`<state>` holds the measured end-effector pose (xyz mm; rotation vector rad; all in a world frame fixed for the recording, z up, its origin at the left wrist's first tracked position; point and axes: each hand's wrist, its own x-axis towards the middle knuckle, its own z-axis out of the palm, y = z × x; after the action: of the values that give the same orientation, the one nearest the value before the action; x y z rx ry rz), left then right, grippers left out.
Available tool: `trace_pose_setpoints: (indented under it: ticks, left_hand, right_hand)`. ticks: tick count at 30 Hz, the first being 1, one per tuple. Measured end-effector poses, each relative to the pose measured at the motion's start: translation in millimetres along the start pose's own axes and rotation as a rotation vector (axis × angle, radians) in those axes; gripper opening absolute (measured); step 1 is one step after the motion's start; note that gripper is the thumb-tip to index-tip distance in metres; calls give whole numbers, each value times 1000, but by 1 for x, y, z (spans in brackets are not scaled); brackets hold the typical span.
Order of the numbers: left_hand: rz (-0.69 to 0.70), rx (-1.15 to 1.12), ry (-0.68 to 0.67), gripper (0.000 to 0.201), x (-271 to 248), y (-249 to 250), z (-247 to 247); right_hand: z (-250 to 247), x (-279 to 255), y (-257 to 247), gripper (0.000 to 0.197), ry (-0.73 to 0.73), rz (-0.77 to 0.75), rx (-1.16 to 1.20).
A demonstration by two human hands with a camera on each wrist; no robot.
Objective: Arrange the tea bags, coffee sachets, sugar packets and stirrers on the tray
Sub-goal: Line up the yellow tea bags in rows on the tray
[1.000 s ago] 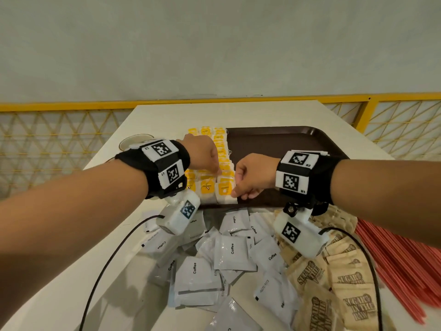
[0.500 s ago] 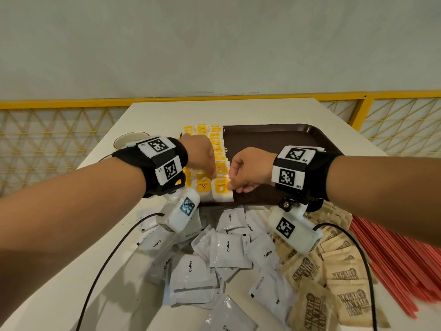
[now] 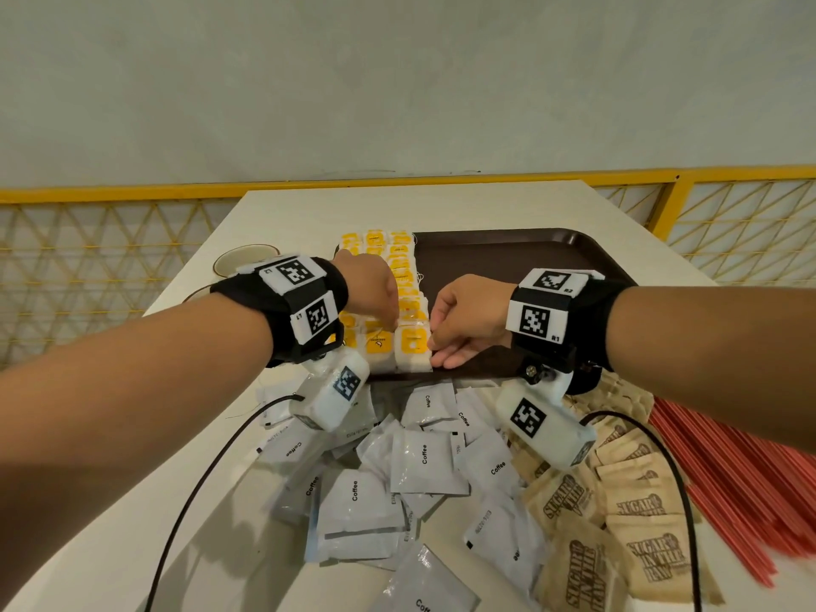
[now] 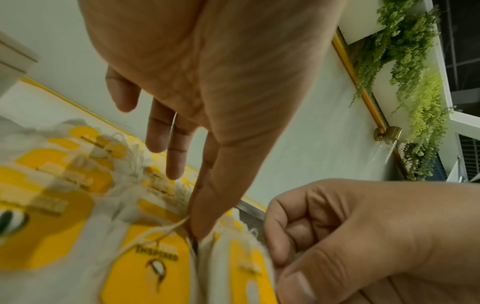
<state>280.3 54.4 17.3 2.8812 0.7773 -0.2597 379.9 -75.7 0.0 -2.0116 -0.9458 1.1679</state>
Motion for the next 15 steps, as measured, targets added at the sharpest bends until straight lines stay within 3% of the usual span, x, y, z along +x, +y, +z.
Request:
trace_pose_setpoints:
  ticks: [8,15]
  left_hand:
    - [-92,-98,94,27,4,-12,-9]
    - [-22,-302,127,16,5,-17,-8]
  right_hand:
    - [-6,7,-4,16,116,-98,1]
    - [-10,17,-9,14,171,-107,26]
